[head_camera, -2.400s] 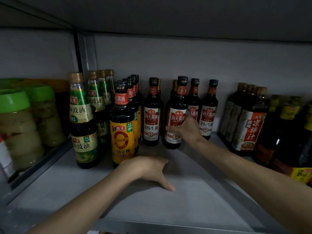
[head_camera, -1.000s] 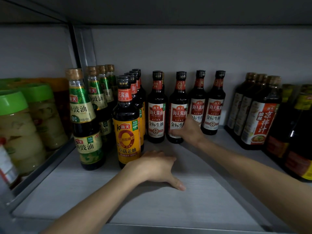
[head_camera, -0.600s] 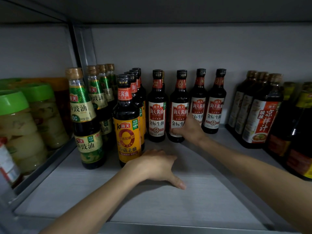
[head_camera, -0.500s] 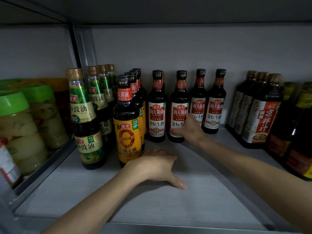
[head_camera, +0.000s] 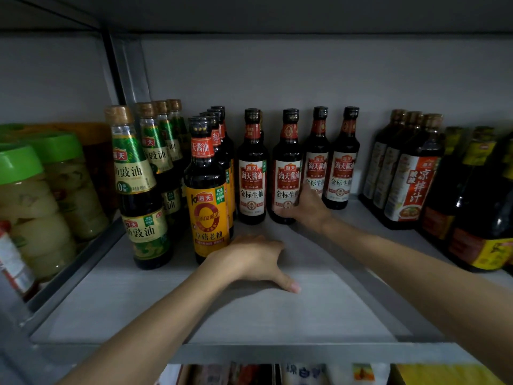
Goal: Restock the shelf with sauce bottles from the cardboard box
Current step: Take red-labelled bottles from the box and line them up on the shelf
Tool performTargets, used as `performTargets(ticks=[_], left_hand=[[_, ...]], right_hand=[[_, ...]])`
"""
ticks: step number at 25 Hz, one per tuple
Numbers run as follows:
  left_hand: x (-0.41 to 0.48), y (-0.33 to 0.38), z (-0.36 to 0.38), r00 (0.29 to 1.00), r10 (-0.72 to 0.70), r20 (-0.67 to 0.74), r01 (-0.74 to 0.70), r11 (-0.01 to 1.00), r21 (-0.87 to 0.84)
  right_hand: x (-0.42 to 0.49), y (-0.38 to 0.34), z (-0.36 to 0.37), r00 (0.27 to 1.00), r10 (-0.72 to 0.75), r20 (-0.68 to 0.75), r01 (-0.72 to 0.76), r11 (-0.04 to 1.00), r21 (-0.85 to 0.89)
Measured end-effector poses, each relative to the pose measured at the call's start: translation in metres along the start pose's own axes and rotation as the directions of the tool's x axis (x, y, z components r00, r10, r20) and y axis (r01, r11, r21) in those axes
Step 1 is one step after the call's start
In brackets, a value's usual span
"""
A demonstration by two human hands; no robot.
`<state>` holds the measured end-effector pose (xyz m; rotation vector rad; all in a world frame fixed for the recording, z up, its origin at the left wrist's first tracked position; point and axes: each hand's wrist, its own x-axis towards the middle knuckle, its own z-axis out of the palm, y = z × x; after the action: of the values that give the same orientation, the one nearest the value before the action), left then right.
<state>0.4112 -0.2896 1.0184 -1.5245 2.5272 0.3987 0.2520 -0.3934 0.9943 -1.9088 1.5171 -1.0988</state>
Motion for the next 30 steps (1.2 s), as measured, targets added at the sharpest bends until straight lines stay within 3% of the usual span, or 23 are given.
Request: performTargets(ticks=[6,9,12,14,17,20,23,27,30], left_hand=[[-0.002,0.002,0.003,1.0,-0.014,-0.014,0.014,1.0,-0.008],[-0.013,0.018,0.003,0.99,-0.012,-0.142,0.002,0.997,-0.073],[-0.031,0.06,0.007,0.913,0.052,-0.405,-0.196,0.926,-0.323],[-0.042,0.105,0.015,0.843,0.105,-0.527,-0.328,0.878,-0.349],[-0.054,0.18,0.044,0.811,0.181,-0.556,-0.452,0.797,-0.4],[-0.056,0.268,0.094,0.861,0.276,-0.427,-0.472,0.745,-0.472],[-0.048,0.352,0.157,0.919,0.349,-0.185,-0.394,0.78,-0.486],[-0.019,0.415,0.25,0.902,0.39,0.186,-0.257,0.831,-0.493],[0.013,0.44,0.322,0.851,0.383,0.359,-0.169,0.848,-0.503]], right_hand=[[-0.088,-0.007,-0.026,0.979,0.132,-0.154,-0.167,0.955,-0.244],[-0.138,-0.02,-0.052,0.99,0.021,-0.143,-0.067,0.943,-0.326],[-0.201,-0.016,-0.082,0.973,-0.139,-0.183,0.063,0.927,-0.37],[-0.248,-0.003,-0.108,0.952,-0.234,-0.199,0.136,0.901,-0.413],[-0.317,0.029,-0.152,0.961,-0.226,-0.162,0.131,0.882,-0.454],[-0.405,0.086,-0.202,0.982,-0.113,-0.153,0.034,0.895,-0.444],[-0.496,0.158,-0.243,0.985,0.157,-0.078,-0.175,0.896,-0.407],[-0.59,0.239,-0.264,0.866,0.499,-0.013,-0.473,0.813,-0.34],[-0.638,0.295,-0.259,0.736,0.675,0.039,-0.639,0.713,-0.289]])
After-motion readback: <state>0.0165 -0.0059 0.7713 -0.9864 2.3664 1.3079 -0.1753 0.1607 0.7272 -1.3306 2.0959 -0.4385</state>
